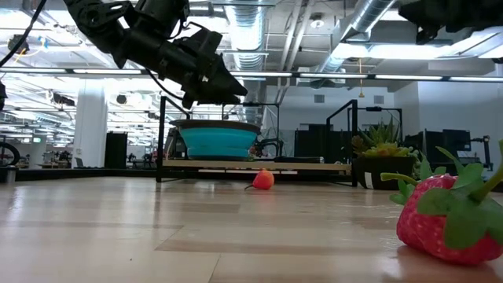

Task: Pick & Place Fruit
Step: Put the pear into the basket

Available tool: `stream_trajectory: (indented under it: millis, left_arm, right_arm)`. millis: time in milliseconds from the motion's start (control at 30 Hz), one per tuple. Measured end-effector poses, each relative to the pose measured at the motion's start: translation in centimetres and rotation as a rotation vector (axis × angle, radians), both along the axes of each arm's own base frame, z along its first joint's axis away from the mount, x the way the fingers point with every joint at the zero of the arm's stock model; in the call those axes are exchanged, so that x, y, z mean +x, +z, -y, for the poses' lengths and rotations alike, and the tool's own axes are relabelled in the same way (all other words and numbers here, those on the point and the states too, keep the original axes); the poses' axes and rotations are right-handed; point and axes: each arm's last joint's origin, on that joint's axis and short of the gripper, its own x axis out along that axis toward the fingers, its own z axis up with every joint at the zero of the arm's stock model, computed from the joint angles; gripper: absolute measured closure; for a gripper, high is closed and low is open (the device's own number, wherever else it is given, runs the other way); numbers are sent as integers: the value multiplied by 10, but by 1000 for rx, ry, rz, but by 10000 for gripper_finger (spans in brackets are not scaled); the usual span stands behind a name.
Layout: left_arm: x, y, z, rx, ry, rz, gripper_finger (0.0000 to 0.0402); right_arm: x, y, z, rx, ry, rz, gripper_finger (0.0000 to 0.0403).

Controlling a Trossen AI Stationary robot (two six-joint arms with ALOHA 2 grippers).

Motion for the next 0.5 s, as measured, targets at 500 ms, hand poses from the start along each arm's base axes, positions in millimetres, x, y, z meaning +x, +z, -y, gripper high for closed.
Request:
stream_trajectory:
  millis: [500]
  left_arm:
    - [3, 0, 16, -4, -53, 6, 142]
  right_arm:
    - [0, -1, 0, -14, 0, -16, 403]
